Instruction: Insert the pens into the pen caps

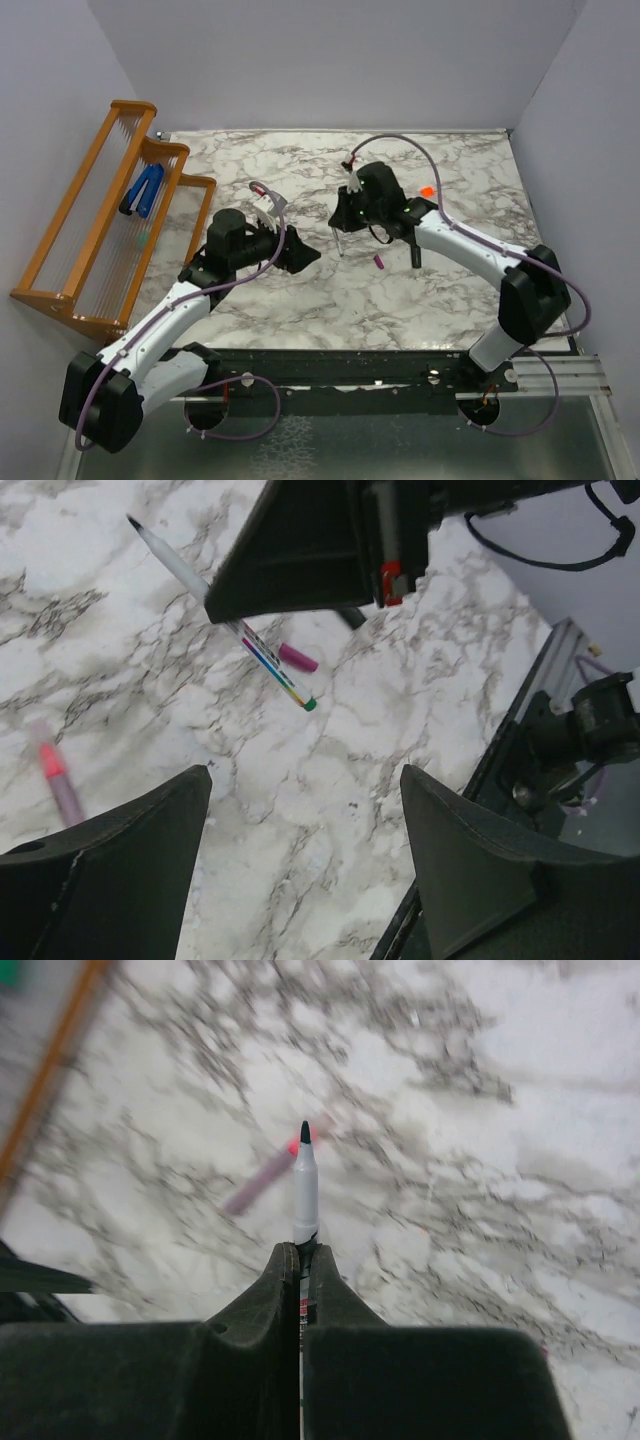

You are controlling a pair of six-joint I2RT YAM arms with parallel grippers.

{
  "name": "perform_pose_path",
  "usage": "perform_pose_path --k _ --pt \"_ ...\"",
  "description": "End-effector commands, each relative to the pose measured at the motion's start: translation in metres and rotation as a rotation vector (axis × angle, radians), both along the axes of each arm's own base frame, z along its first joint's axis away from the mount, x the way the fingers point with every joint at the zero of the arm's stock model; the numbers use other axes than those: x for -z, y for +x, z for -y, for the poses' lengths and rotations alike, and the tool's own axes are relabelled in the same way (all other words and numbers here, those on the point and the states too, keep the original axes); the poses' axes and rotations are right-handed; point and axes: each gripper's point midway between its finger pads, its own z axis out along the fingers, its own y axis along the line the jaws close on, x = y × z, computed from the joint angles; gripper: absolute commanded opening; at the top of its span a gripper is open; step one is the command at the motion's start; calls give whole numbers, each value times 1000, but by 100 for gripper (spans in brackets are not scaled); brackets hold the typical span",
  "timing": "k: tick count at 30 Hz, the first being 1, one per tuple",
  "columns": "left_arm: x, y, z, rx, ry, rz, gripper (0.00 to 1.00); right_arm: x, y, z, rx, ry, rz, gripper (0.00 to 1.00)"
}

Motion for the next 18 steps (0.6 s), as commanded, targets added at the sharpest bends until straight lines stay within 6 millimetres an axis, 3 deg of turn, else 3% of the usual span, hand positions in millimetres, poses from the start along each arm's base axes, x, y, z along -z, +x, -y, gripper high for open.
perform_pose_path --k 1,4,7,16,18 --pt "-55 -9 21 76 -259 134 78 -96 3 -26 -11 302 170 0" --pt "-56 -12 27 85 -293 138 78 -124 -4 -29 -16 374 218 0" --pt "-65 -8 29 55 -348 161 79 -139 -12 -36 -33 417 242 1" --pt "-75 16 27 -61 -378 202 79 -143 -27 -50 -68 436 238 1" --pt "-76 17 27 -67 -376 208 73 -144 -28 -51 -72 437 238 0"
